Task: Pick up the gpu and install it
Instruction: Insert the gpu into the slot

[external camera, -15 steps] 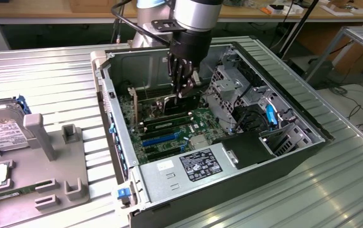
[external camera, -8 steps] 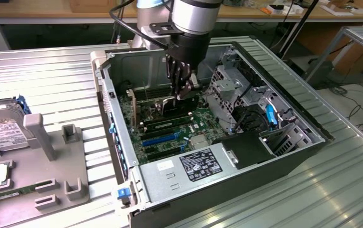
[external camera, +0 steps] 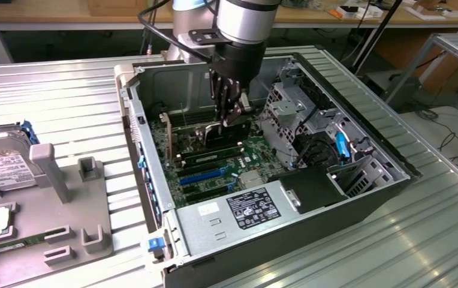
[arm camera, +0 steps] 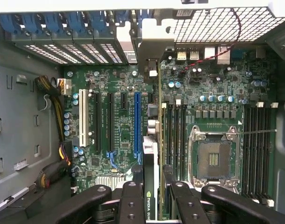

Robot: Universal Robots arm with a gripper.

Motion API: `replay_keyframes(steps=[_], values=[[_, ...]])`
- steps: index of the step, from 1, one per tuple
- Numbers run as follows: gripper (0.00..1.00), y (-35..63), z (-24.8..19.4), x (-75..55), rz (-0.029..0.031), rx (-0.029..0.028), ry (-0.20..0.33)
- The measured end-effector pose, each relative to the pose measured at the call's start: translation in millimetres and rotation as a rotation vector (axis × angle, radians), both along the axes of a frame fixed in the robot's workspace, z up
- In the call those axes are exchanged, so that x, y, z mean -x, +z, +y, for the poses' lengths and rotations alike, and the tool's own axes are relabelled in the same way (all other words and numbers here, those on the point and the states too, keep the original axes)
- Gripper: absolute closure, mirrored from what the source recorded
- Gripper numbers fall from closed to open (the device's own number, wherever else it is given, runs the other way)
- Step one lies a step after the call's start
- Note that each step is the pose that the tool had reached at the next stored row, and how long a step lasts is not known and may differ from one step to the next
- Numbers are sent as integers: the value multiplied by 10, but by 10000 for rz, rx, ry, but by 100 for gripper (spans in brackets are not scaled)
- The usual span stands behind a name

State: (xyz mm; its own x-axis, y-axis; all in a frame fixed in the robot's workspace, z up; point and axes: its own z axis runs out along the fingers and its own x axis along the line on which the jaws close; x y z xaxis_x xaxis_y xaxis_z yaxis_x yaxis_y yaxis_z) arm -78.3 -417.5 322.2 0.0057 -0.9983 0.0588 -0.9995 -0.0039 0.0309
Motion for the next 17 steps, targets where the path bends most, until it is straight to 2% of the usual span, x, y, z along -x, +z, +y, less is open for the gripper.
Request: replay_keyframes(steps=[3, 6, 17], values=[[73, -23, -3, 25, 2, 5, -6], [73, -45, -49, 25, 1, 17, -7], [73, -114, -155, 53, -3, 23, -8]])
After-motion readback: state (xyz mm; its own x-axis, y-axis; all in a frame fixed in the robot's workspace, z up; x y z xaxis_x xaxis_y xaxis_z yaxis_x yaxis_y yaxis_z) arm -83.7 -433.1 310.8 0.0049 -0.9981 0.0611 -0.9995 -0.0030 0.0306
